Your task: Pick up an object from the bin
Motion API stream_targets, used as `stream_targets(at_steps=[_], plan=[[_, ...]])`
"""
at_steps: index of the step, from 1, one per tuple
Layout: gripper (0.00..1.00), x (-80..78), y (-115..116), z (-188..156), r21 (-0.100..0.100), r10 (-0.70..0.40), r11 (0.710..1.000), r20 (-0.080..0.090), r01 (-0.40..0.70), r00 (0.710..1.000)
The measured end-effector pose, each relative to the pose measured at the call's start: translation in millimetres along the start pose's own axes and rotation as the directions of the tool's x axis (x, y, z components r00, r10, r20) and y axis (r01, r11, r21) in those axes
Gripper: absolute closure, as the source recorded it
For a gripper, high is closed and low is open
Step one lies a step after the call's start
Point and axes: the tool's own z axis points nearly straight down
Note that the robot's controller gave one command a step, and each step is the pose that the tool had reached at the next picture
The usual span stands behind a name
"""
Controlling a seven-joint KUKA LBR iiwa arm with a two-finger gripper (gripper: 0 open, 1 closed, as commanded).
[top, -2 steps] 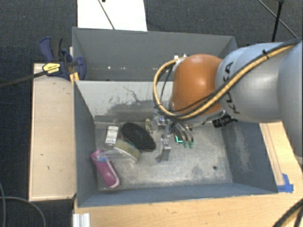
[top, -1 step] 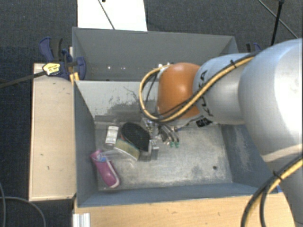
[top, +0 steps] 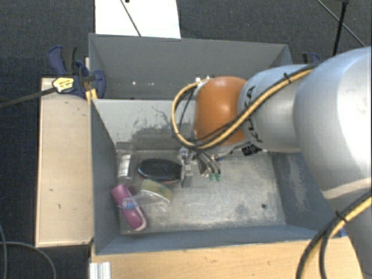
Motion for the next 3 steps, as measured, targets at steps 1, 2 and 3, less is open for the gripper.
stream_targets(at_steps=[1,2,3], plan=[[1.0,-3.9,35.6,-110.5,-0.002,-0.053,0.999,0.008,0.053,0.999],[0.0,-2.1,33.9,-105.3,0.0,-0.049,0.999,-0.001,0.049,0.999],[0.0,44.4,72.0,-5.8,0.0,-0.142,0.99,0.015,0.142,0.99]])
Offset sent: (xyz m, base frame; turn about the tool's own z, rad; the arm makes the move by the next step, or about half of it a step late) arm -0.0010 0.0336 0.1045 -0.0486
